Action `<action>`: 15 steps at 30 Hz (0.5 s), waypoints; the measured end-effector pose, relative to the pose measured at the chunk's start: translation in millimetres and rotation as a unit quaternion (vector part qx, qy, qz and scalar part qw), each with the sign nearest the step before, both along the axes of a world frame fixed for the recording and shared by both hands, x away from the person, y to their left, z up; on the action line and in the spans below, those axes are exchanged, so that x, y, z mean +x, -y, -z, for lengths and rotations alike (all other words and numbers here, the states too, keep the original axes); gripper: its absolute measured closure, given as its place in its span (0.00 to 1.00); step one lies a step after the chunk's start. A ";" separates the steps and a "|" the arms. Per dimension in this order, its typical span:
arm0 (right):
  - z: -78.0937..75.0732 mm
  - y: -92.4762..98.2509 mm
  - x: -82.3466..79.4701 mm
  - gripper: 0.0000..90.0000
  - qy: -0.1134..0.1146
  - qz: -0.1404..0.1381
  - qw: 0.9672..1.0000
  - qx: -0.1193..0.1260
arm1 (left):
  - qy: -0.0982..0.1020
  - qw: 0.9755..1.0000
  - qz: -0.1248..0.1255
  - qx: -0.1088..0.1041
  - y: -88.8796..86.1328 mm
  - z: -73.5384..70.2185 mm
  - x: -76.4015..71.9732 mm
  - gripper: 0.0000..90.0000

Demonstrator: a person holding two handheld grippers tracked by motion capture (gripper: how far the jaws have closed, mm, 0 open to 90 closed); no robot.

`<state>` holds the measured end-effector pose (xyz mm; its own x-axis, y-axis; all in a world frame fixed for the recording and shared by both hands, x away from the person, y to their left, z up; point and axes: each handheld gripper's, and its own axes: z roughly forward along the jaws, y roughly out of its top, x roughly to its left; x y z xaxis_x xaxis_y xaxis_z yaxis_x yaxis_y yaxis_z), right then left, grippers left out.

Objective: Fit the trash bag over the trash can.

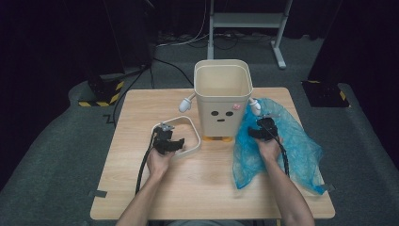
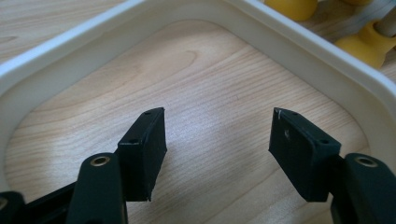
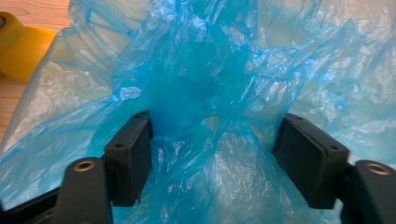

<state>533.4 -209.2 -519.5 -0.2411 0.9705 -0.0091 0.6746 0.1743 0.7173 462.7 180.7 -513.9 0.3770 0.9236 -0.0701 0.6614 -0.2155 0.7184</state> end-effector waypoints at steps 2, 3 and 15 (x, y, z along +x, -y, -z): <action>0.0 0.9 -2.0 0.44 0.004 0.000 1.000 0.000 | -0.002 1.000 0.000 -0.001 1.2 3.1 -0.1 0.40; 0.3 1.5 -3.3 0.49 0.010 -0.002 1.000 0.000 | -0.003 1.000 -0.002 -0.002 1.3 4.1 -0.4 0.40; -0.8 4.1 -8.9 0.94 0.016 -0.026 1.000 -0.005 | 0.010 1.000 -0.002 0.012 3.0 7.3 -1.2 0.41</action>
<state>524.5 -213.3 -518.7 -0.2899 0.9566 -0.0278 0.6406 0.2156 0.7370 461.5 177.7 -521.2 0.3750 0.9262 -0.0404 0.6484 -0.2308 0.7255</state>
